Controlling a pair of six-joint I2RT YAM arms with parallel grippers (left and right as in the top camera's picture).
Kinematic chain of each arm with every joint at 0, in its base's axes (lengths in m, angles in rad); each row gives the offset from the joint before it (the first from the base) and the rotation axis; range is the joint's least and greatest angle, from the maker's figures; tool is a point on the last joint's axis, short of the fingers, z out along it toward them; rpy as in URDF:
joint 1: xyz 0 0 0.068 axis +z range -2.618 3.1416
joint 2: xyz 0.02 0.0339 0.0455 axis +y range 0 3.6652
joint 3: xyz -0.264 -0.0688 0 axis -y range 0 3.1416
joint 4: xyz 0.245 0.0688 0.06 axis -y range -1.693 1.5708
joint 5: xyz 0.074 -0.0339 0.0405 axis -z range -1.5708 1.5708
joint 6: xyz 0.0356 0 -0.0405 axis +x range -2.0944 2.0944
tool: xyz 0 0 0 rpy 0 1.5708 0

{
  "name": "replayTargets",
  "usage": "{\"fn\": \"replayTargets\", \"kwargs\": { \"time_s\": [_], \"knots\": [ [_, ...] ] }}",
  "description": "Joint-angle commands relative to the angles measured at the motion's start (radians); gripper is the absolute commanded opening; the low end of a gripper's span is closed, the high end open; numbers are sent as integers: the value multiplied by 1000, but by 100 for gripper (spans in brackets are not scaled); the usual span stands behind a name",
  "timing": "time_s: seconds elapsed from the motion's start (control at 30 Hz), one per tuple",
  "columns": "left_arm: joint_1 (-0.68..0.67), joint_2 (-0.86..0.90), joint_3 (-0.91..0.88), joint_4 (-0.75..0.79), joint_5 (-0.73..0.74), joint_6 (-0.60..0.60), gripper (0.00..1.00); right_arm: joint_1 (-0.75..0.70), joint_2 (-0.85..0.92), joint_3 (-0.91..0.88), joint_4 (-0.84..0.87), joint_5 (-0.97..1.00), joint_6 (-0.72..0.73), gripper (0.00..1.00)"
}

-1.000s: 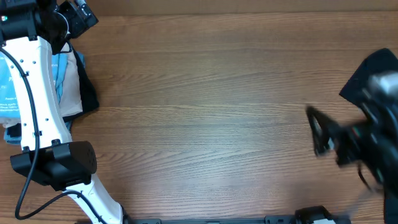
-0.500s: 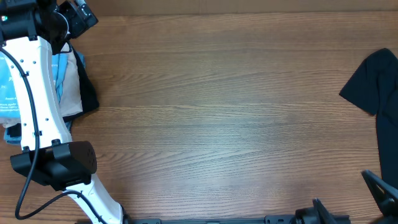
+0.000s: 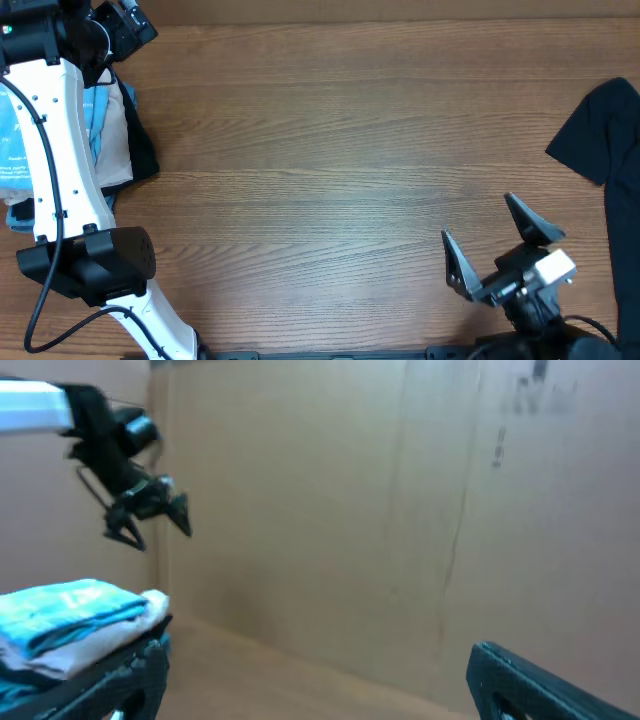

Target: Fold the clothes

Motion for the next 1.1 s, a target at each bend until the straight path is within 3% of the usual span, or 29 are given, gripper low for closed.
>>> {"fn": "replayTargets", "kwargs": {
  "time_s": [0.0,0.37,0.6,1.07],
  "knots": [
    [-4,-11,14,3,-6,-3,100,-5,-12,-104,42,153,154,100],
    [-4,-11,14,3,-6,-3,100,-5,-13,-352,220,177,200,100],
    [-5,-11,14,3,-6,-3,100,-10,-13,-355,24,214,199,100],
    [-5,-11,14,3,-6,-3,100,-10,-12,-355,16,218,200,100]
  ]
}}
